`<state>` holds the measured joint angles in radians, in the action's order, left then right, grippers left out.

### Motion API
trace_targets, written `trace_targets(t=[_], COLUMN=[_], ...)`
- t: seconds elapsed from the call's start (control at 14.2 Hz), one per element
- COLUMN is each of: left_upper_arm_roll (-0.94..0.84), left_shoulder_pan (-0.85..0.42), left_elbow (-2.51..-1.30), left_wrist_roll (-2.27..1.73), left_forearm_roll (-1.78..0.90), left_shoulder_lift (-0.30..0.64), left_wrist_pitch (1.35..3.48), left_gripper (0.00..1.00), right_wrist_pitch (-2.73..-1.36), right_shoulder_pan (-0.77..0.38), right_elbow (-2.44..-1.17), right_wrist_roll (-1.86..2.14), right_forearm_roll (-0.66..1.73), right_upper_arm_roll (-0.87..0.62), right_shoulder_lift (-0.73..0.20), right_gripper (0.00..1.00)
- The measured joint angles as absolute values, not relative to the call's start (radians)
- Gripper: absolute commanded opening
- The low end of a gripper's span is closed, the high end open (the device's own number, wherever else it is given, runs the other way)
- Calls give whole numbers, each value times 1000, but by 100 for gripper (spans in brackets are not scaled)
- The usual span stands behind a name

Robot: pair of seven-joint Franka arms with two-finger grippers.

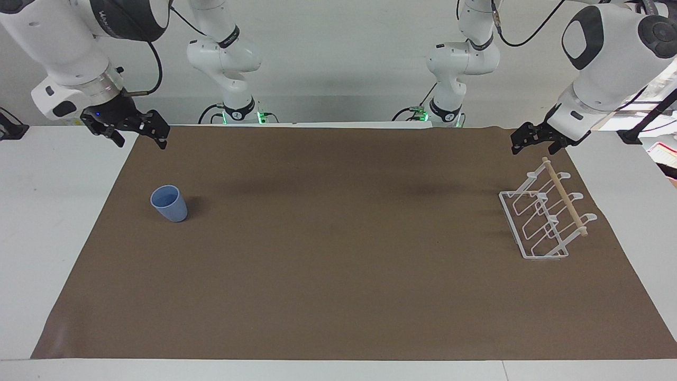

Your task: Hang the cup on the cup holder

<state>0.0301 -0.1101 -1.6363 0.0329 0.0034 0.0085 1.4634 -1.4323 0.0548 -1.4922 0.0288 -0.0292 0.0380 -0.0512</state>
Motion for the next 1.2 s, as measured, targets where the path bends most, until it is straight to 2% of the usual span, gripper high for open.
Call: trace_targets(t=[0.49,0.63,0.85,0.99,1.2], left_upper_arm_roll=[39,41,43,43,41], left_shoulder_pan=[-98,-82,-59,-57,-57], left_elbow=[-1637,-1642,-1670,-1693,-1696], left_wrist_roll=[26,23,23,23,24], left_forearm_roll=[4,5,5,5,5], left_shoulder_lift=[8,8,5,-2,-13], left_wrist_pitch=[1463,1466,1514,1540,1547], left_gripper=[100,100,100,100,100], right_wrist_pitch=[-1456,-1571,-1844,-2010,-2110], right_shoulder_pan=[58,97,208,235,228], right_elbow=[-1507,-1578,-1801,-1938,-2038], right_wrist_roll=[29,89,248,304,316], right_forearm_roll=[-29,-29,3,19,19], right_upper_arm_roll=[38,39,43,46,41], right_shoulder_lift=[-49,-41,-40,-55,-82], right_gripper=[100,100,100,100,100])
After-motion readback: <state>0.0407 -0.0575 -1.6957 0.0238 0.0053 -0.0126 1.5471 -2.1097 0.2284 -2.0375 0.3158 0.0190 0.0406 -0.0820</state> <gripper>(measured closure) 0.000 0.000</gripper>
